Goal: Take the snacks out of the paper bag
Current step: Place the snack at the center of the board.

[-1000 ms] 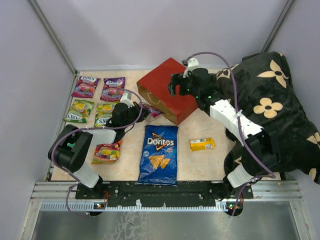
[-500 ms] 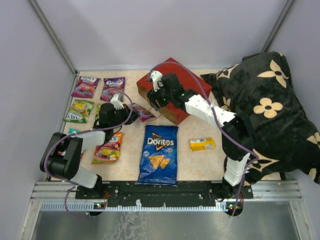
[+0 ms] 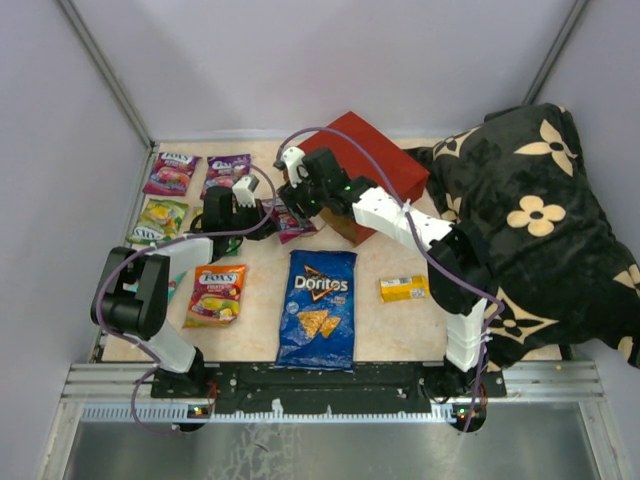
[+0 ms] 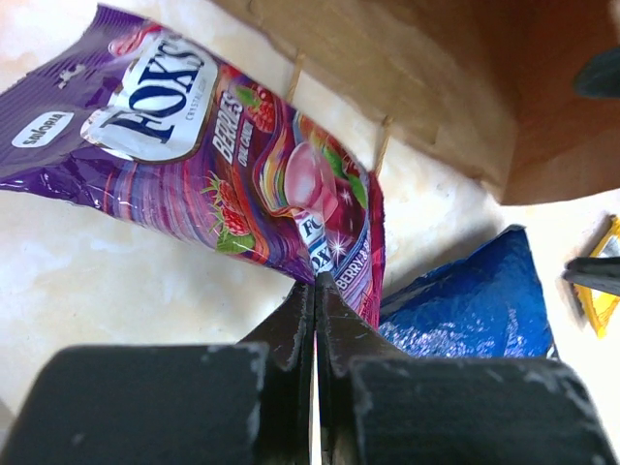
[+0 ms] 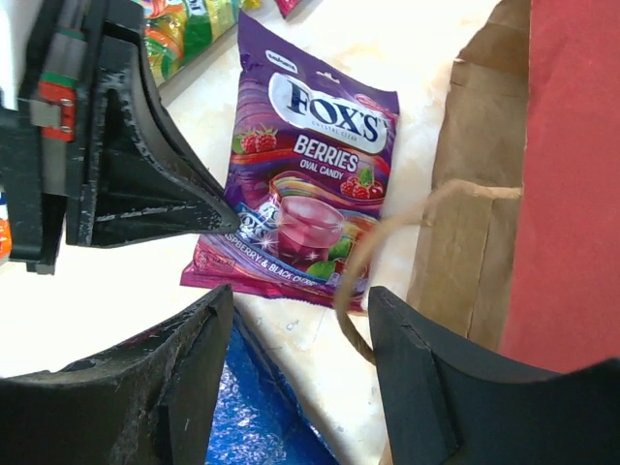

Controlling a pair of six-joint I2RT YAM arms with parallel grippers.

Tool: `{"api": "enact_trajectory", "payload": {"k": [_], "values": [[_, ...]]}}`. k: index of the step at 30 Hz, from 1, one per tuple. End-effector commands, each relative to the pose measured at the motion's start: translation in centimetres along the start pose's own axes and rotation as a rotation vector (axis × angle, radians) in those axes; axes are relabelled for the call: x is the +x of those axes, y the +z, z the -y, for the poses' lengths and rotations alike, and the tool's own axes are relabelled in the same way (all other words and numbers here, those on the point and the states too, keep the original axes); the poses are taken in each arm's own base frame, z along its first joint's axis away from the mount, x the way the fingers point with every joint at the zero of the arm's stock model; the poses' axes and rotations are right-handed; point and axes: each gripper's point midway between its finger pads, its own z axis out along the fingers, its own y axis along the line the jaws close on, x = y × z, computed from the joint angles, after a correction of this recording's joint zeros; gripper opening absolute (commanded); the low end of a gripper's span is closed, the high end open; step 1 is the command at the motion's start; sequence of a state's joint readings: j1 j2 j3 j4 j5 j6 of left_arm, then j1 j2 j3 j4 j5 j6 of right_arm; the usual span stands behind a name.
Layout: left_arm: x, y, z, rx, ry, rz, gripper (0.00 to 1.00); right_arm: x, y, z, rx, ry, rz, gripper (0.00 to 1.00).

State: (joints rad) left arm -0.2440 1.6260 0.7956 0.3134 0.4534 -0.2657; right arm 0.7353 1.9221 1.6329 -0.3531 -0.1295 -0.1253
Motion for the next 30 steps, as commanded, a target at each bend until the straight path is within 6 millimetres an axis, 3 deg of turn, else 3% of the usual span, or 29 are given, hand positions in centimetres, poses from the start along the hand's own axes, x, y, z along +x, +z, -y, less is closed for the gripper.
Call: {"api": "enact_trajectory", "payload": {"k": [1, 4, 7, 10, 16, 25, 30], "values": [[0.0, -0.2, -0.6, 0.0, 0.045, -0.027, 0.0, -2.9, -0.6, -1.1, -0.017, -0.046, 0.066, 0.57], [-0.1, -0.3, -0.9, -0.001, 0.048, -0.025, 0.0, -2.8, -0.4, -0.7, 0.004, -0.039, 0.065, 0.46], [-0.5, -0.3, -1.3, -0.007, 0.059, -0.018, 0.0, -3.2, -0.4, 0.0, 0.047, -0.024, 0.076, 0.3], [-0.9, 0.0, -1.9, -0.009, 0.077, -0.024, 0.0, -4.3, -1.1, 1.0, 0.1, -0.022, 0.101, 0.01], [-2.4, 1.7, -4.4, -0.035, 0.108, -0.07, 0.0, -7.5, -4.3, 5.6, 0.248, 0.03, 0.173, 0.0], [-4.5, 4.2, -7.9, -0.089, 0.114, -0.125, 0.0, -13.2, -12.7, 13.2, 0.433, 0.102, 0.334, 0.0], [-5.9, 5.2, -10.4, -0.124, 0.104, -0.138, 0.0, -14.9, -16.1, 16.9, 0.477, 0.146, 0.377, 0.0]]}}
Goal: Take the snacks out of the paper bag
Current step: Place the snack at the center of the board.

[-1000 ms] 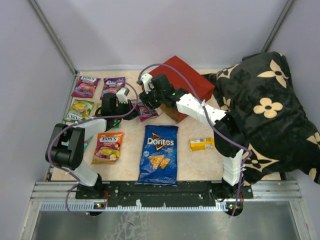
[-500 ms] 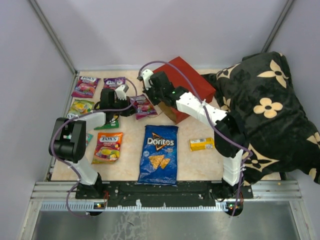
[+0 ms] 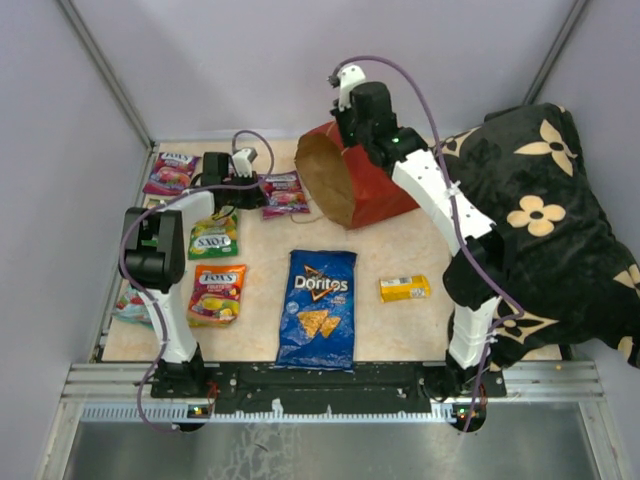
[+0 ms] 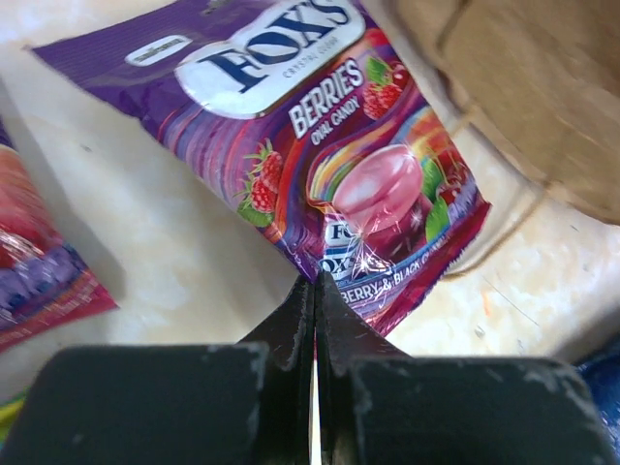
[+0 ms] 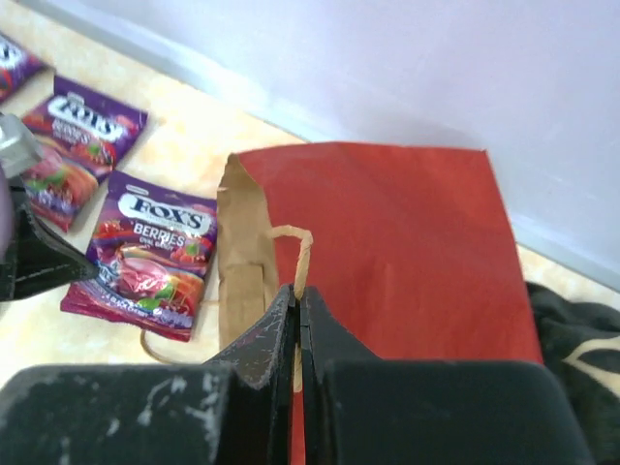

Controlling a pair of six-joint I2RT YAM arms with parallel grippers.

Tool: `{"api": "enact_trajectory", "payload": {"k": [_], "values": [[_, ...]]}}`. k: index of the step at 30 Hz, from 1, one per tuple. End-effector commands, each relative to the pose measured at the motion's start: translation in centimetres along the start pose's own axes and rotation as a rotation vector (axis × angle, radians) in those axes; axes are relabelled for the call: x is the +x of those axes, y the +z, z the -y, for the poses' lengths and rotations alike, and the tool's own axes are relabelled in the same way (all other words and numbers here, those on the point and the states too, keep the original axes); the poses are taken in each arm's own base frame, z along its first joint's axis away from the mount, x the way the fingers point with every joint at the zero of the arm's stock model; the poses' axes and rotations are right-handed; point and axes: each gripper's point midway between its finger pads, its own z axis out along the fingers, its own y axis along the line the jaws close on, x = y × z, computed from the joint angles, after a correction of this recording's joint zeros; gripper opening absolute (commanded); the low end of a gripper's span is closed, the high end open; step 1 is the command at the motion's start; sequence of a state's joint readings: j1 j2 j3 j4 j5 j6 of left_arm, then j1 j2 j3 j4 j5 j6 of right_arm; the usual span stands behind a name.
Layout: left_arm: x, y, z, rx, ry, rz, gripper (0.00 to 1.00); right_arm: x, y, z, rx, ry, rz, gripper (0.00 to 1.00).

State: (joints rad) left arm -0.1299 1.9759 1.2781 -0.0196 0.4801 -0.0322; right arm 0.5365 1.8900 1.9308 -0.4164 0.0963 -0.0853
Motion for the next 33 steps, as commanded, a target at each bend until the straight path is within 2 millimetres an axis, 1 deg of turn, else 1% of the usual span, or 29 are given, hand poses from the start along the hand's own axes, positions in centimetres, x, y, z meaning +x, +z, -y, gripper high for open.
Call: {"api": "enact_trajectory", "payload": {"k": [1, 3, 4, 7, 8, 9, 11, 13, 15, 17, 19, 23, 25, 29, 31, 33], "values": [[-1.7, 0.7, -2.7, -0.036, 0.013, -0.01, 0.0, -7.2, -4.5, 4.2, 0.047, 0.059, 0.157, 0.0], [-2.3, 1.3, -3.7, -0.038, 0.006, -0.021, 0.0, -7.9, -4.9, 5.6, 0.054, 0.091, 0.171, 0.0], [-2.2, 1.8, -4.3, -0.039, 0.0, -0.035, 0.0, -8.2, -5.0, 6.3, 0.063, 0.101, 0.175, 0.0], [-2.9, 2.3, -5.6, -0.05, -0.009, -0.056, 0.0, -8.4, -5.5, 8.7, 0.108, 0.136, 0.182, 0.0], [-3.4, 2.5, -5.9, -0.05, -0.004, -0.052, 0.0, -8.2, -5.7, 9.9, 0.129, 0.155, 0.18, 0.0], [-3.5, 2.4, -6.3, -0.051, -0.008, -0.058, 0.0, -8.2, -6.0, 11.1, 0.148, 0.176, 0.183, 0.0], [-4.2, 2.4, -6.9, -0.05, -0.014, -0.045, 0.0, -7.5, -6.2, 13.5, 0.176, 0.229, 0.178, 0.0], [-4.8, 2.4, -7.1, -0.035, -0.019, -0.023, 0.0, -6.7, -6.5, 15.3, 0.187, 0.268, 0.174, 0.0], [-5.2, 2.7, -7.2, -0.028, -0.019, -0.002, 0.0, -6.1, -6.5, 16.3, 0.194, 0.29, 0.173, 0.0], [-5.3, 3.0, -7.3, -0.027, -0.032, 0.007, 0.0, -5.6, -6.6, 16.8, 0.204, 0.299, 0.173, 0.0], [-5.6, 3.5, -7.5, -0.023, -0.039, 0.013, 0.0, -5.1, -6.3, 17.2, 0.218, 0.306, 0.165, 0.0], [-5.9, 4.5, -7.3, 0.017, -0.046, 0.01, 0.0, -4.2, -6.0, 19.0, 0.25, 0.349, 0.155, 0.0], [-5.5, 5.2, -7.4, 0.034, -0.053, -0.01, 0.0, -3.8, -5.8, 19.8, 0.261, 0.375, 0.154, 0.0], [-4.8, 5.8, -7.2, 0.061, -0.062, -0.042, 0.0, -3.0, -5.6, 21.5, 0.314, 0.402, 0.149, 0.0], [-4.4, 5.9, -7.2, 0.064, -0.053, -0.053, 0.0, -2.6, -5.6, 22.7, 0.364, 0.415, 0.147, 0.0], [-4.3, 5.8, -7.1, 0.064, -0.047, -0.06, 0.0, -1.8, -5.7, 24.4, 0.412, 0.442, 0.144, 0.0]]}}
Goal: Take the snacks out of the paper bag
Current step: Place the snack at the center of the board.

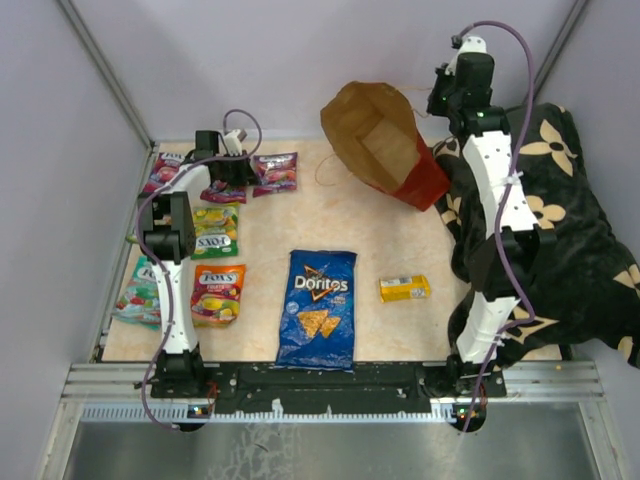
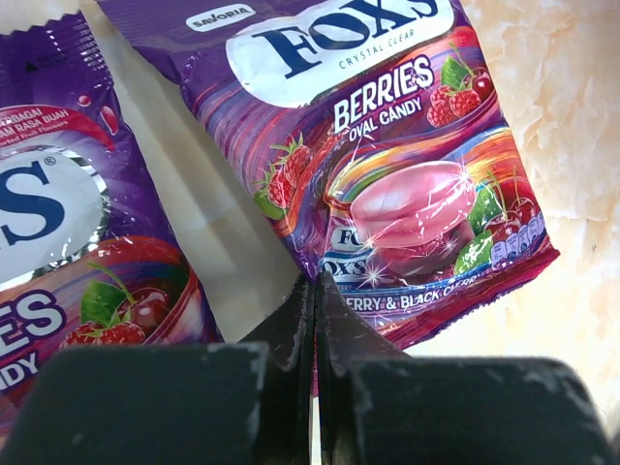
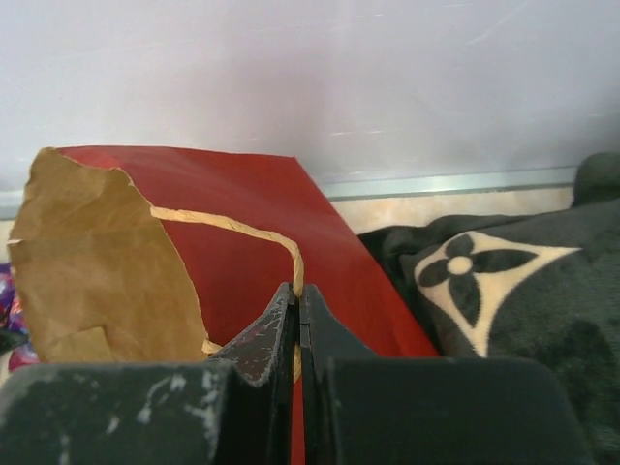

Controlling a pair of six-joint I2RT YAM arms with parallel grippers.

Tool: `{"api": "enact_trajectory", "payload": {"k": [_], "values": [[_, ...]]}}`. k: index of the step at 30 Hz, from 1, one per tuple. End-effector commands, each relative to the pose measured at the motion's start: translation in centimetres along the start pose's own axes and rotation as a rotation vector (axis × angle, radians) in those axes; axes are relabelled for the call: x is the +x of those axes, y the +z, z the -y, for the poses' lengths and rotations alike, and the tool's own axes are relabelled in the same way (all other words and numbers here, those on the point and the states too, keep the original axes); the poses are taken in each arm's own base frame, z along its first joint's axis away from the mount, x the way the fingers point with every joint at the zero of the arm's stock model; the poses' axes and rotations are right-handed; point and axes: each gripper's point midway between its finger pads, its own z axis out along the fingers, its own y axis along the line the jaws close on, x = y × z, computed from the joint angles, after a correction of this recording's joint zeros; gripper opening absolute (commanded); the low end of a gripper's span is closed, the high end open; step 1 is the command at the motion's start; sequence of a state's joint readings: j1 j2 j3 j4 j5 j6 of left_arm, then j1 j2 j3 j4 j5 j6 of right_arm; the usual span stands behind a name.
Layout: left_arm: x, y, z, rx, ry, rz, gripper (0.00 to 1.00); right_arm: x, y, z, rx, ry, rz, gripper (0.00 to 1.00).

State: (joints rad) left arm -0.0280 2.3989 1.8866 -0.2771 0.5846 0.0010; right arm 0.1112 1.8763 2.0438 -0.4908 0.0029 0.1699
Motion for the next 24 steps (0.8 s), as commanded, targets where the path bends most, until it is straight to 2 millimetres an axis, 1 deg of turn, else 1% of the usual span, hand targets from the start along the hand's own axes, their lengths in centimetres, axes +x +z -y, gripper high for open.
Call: {"api": "enact_trajectory", "payload": {"k": [1, 3, 4, 5, 7, 8, 9, 10, 11, 13, 14, 16, 18, 20, 24], "values": [[0.6, 0.2, 0.6, 0.03, 0.018, -0.035, 0.0, -3.0, 0.1, 3.7, 0.112, 0.069, 0.1, 0.0], [0.5, -0.1, 0.5, 0.017, 0.021, -0.038, 0.03, -2.8, 0.4, 5.5, 0.158, 0.096, 0.099, 0.0], [0.3, -0.3, 0.5, 0.005, 0.021, -0.036, 0.09, -2.5, 0.7, 6.5, 0.183, 0.107, 0.095, 0.0], [0.1, -0.5, 0.5, -0.007, 0.022, -0.035, 0.17, -2.3, 0.9, 7.4, 0.207, 0.118, 0.089, 0.0], [-0.9, -1.4, 0.8, -0.022, 0.023, -0.018, 0.38, -1.7, 1.3, 9.5, 0.264, 0.143, 0.075, 0.0], [-1.3, -1.8, 1.0, -0.028, 0.022, -0.01, 0.53, -1.5, 1.4, 10.5, 0.287, 0.16, 0.071, 0.0], [-1.8, -2.4, 1.5, -0.027, 0.027, 0.004, 0.83, -1.1, 1.5, 11.6, 0.309, 0.177, 0.064, 0.0], [-2.4, -2.9, 2.1, -0.025, 0.036, 0.021, 0.96, -0.7, 1.6, 12.6, 0.329, 0.193, 0.058, 0.0], [-2.9, -3.4, 2.6, -0.026, 0.042, 0.037, 0.99, -0.1, 1.7, 13.4, 0.346, 0.208, 0.048, 0.0], [-3.7, -4.5, 3.9, -0.03, 0.065, 0.064, 1.0, 0.9, 1.8, 14.8, 0.375, 0.223, 0.032, 0.0], [-4.1, -5.1, 4.6, -0.033, 0.076, 0.074, 1.0, 1.3, 1.8, 15.2, 0.387, 0.227, 0.026, 0.0], [-4.9, -6.0, 6.4, -0.021, 0.099, 0.099, 1.0, 1.9, 1.8, 15.3, 0.389, 0.234, 0.025, 0.0], [-5.5, -6.5, 8.9, 0.007, 0.126, 0.126, 1.0, 2.6, 1.9, 15.0, 0.375, 0.249, 0.022, 0.0], [-5.9, -6.6, 12.2, 0.058, 0.161, 0.153, 1.0, 3.3, 2.1, 15.0, 0.372, 0.264, 0.014, 0.0], [-5.5, -6.0, 18.0, 0.151, 0.199, 0.186, 1.0, 4.8, 2.2, 15.5, 0.398, 0.273, -0.012, 0.0]]}}
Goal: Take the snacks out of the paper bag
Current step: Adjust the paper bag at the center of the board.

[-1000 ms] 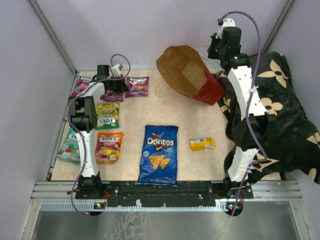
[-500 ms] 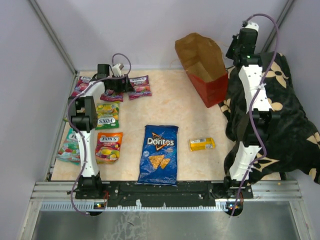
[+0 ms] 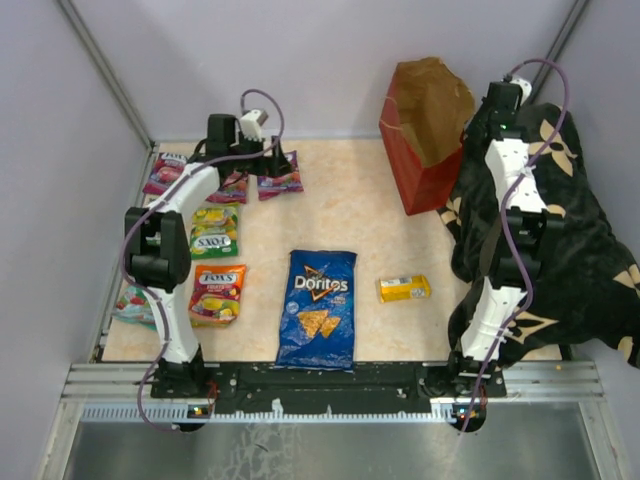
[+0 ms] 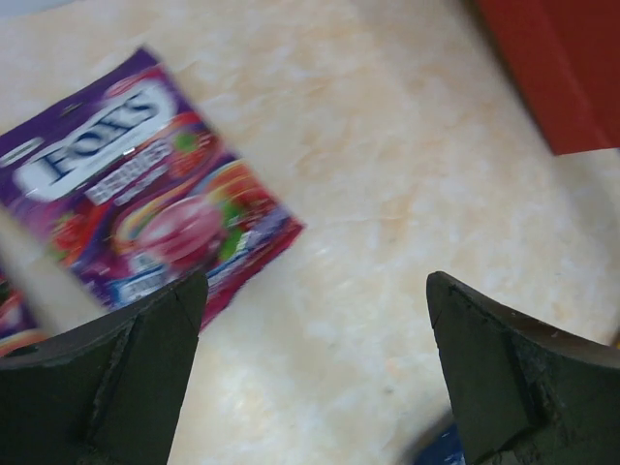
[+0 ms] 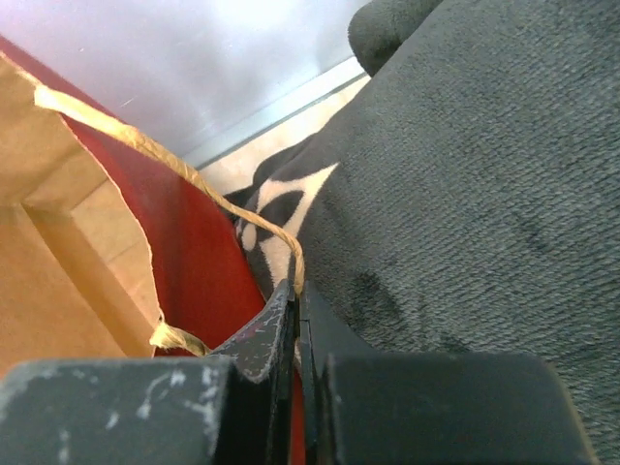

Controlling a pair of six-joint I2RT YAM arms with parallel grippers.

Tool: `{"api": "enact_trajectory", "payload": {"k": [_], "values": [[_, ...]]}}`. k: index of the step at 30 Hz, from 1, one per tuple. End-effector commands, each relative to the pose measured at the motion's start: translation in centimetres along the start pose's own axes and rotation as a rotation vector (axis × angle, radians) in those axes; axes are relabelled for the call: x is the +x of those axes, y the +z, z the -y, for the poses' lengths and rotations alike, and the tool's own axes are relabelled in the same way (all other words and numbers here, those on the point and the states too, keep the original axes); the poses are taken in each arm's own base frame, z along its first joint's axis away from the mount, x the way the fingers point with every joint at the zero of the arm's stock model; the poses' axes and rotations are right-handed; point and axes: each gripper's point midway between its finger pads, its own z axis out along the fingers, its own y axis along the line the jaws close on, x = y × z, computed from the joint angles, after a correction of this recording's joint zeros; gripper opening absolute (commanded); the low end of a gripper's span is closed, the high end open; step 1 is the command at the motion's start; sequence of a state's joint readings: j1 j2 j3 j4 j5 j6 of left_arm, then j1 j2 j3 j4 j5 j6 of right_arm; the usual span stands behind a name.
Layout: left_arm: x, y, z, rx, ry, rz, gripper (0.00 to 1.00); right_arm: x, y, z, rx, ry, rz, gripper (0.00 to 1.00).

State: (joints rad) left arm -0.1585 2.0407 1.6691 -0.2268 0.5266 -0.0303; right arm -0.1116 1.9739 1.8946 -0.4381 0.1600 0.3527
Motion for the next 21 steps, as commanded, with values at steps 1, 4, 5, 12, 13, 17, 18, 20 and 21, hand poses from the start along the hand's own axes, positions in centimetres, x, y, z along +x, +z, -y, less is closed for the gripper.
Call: {"api": "enact_trajectory", "payload": {"k": [1, 4, 5, 12, 13, 17, 18, 20, 21], "values": [[-1.9, 0.9, 7.1, 0.123, 0.05, 0.087, 1.0, -2.3, -1.6, -0.7, -0.013, 0.035, 0.076, 0.0], [-2.3, 2.2, 10.5, 0.214, 0.011, 0.13, 1.0, -1.1, -1.5, -1.3, -0.056, 0.058, 0.052, 0.0], [-2.2, 3.0, 11.5, 0.239, 0.0, 0.134, 1.0, -0.6, -1.5, -1.9, -0.093, 0.074, 0.036, 0.0], [-3.8, 8.7, 16.9, 0.308, -0.085, 0.2, 1.0, 2.7, -2.1, -6.9, -0.304, 0.163, -0.044, 0.02], [-4.3, 9.3, 17.4, 0.326, -0.104, 0.209, 1.0, 3.1, -2.3, -7.5, -0.313, 0.159, -0.049, 0.02], [-7.7, 10.9, 18.7, 0.355, -0.134, 0.253, 1.0, 3.8, -3.7, -10.0, -0.378, 0.183, -0.06, 0.03], [-8.5, 11.1, 18.9, 0.354, -0.135, 0.267, 1.0, 3.8, -4.1, -10.5, -0.396, 0.201, -0.06, 0.04], [-9.5, 11.3, 19.3, 0.356, -0.14, 0.284, 1.0, 3.5, -4.7, -11.4, -0.422, 0.234, -0.054, 0.05], [-9.9, 11.3, 19.3, 0.355, -0.142, 0.291, 1.0, 3.3, -5.0, -11.8, -0.432, 0.242, -0.052, 0.05]]}}
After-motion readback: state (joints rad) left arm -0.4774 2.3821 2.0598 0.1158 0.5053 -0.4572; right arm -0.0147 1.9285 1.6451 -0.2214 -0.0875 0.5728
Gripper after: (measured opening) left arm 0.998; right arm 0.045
